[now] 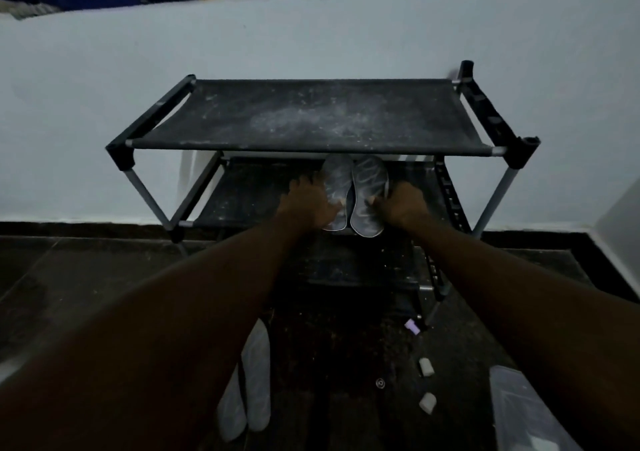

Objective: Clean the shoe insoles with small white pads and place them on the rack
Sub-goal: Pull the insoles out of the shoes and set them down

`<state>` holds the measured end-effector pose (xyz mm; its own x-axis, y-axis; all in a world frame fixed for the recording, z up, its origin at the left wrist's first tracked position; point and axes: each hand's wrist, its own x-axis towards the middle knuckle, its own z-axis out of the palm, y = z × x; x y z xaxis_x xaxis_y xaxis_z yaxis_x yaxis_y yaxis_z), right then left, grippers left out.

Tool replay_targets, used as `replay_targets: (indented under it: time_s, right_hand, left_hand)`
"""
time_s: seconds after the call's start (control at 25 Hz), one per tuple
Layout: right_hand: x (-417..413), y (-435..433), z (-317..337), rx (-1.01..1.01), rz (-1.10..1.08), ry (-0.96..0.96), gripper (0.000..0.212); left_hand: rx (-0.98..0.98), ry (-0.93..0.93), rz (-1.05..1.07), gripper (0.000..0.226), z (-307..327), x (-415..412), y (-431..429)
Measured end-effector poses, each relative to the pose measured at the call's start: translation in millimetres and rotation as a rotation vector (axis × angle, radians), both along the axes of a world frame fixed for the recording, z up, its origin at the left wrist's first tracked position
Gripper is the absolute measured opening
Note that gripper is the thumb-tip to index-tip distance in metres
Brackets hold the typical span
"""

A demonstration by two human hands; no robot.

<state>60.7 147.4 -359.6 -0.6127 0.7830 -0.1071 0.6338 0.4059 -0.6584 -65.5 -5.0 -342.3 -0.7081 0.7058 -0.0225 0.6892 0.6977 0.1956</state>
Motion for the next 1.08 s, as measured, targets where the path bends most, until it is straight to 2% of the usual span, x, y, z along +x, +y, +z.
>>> replay_targets:
  time_s: [0.08, 0.16, 0.28, 0.36, 0.48, 0.6, 0.72, 0.8, 0.92, 1.0, 1.08]
  right_hand:
    - [-0.8, 5.1, -1.1, -0.039, -0.016, 0.007, 0.063]
    - [-3.1, 7.9, -2.2, -0.044, -0.019, 0.006, 0.067]
    - [-9.7, 11.2, -5.2, -0.075, -0.068, -0.003, 0.064]
    - [-13.6, 12.6, -5.5, -0.132, -0.144, 0.040, 0.052]
    - [-12.9, 14.4, -5.3, -0.215, -0.237, 0.127, 0.041]
    - [-9.3, 13.5, -5.3, -0.287, -0.255, 0.192, 0.034]
    - [0.2, 1.7, 6.9, -0.414, -0.267, 0.294, 0.016]
    - [8.3, -6.7, 15.0, -0.459, -0.261, 0.324, 0.012]
    - [23.4, -24.0, 25.4, -0.524, -0.233, 0.386, 0.013]
    - [33.1, -37.6, 23.9, -0.556, -0.211, 0.422, 0.016]
    - [44.1, -55.6, 21.0, -0.559, -0.205, 0.436, 0.014]
  left_hand:
    - [-0.058, -0.048, 0.053, 0.109, -6.0, -5.0, 13.4]
    - [-0.050, -0.063, 0.092, 0.116, -8.8, -4.4, 21.4]
    - [0.032, -0.143, 0.158, 0.101, -2.3, 0.2, 29.1]
    - [0.090, -0.153, 0.192, 0.076, 2.6, -0.8, 31.7]
    - [0.287, -0.239, 0.331, 0.042, 9.4, -2.5, 27.9]
    - [0.402, -0.346, 0.407, 0.038, 13.8, -6.9, 11.9]
    - [0.446, -0.523, 0.393, 0.036, 17.7, -12.1, -13.4]
    - [0.500, -0.644, 0.396, 0.034, 20.9, -12.6, -32.3]
    - [0.570, -0.752, 0.446, 0.005, 29.8, -4.6, -61.1]
    - [0.601, -0.804, 0.506, 0.024, 35.5, 5.3, -80.3]
    - [0.667, -0.864, 0.603, 0.025, 37.7, 16.2, -100.8]
